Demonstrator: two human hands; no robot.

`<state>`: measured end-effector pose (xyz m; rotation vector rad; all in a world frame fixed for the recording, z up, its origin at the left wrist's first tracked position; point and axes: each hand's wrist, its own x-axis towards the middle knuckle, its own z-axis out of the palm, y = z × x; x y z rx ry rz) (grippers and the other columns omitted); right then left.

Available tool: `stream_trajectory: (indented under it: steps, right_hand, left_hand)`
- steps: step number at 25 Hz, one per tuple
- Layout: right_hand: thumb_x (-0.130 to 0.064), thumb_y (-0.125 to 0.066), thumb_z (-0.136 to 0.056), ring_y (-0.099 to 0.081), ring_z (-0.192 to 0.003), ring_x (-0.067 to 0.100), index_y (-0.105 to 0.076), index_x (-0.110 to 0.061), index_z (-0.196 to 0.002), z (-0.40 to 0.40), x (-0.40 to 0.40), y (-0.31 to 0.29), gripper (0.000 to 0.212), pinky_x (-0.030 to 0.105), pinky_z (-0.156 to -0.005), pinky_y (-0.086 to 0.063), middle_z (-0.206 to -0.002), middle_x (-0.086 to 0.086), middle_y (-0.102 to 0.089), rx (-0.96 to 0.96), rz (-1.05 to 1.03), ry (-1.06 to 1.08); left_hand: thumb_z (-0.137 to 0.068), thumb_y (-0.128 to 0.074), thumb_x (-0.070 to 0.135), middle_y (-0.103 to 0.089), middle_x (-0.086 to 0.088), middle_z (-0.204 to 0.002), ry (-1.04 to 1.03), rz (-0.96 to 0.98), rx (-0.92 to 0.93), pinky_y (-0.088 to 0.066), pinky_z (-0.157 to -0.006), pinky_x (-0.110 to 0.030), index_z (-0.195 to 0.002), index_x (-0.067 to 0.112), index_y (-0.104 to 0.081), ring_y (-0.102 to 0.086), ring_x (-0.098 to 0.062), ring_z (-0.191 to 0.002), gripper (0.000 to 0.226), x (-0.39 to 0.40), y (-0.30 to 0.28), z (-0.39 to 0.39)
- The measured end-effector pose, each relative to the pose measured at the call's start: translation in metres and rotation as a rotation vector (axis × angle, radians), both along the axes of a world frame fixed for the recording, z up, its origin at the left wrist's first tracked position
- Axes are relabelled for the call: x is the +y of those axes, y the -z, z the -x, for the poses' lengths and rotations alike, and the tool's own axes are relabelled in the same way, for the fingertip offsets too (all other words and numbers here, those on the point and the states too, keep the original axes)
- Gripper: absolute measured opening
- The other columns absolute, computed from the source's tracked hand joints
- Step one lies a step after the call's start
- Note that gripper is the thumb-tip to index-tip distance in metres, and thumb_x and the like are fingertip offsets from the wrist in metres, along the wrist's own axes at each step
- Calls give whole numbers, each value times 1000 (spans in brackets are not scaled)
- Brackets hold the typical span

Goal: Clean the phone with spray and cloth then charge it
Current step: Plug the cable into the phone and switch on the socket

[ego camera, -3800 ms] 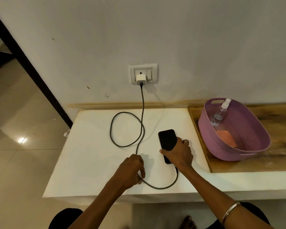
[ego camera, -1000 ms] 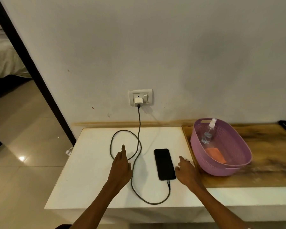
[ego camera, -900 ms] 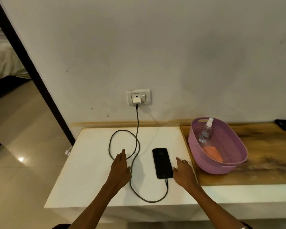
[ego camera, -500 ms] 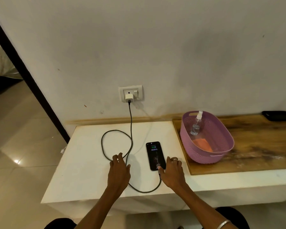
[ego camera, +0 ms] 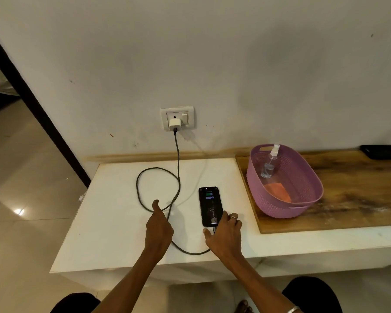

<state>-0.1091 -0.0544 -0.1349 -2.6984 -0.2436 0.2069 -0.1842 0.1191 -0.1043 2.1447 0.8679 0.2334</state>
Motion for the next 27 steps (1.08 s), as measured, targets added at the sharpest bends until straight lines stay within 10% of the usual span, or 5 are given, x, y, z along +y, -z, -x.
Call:
stream_trajectory:
  steps: [14, 20, 27]
  right_hand:
    - [-30, -74, -80, -41, -121, 25, -40, -11, -135, -47, 29, -8, 67, 33, -99, -45, -132, 14, -40, 53, -208, -81]
    - [-28, -72, -82, -37, -122, 29, -39, -10, -135, -84, 42, -13, 65, 36, -102, -40, -133, 17, -39, 89, -162, -115]
    - [-27, -72, -81, -36, -123, 31, -39, -9, -134, -106, 55, -14, 65, 37, -102, -40, -134, 18, -36, 96, -133, -141]
  left_hand:
    - [-80, -58, -16, -47, -15, -140, -78, -162, -40, -42, -95, -28, -118, 6, -69, -50, -33, -123, 45, 28, 24, -28]
    - [-74, -50, -22, -61, -4, -98, -44, -124, -105, -37, -70, -13, -97, -1, -64, -55, -14, -83, 35, 31, 21, -45]
    - [-84, -50, -16, -56, -17, -137, 55, -183, -72, -33, -101, -19, -107, -5, -69, -56, -30, -125, 32, 38, 28, -59]
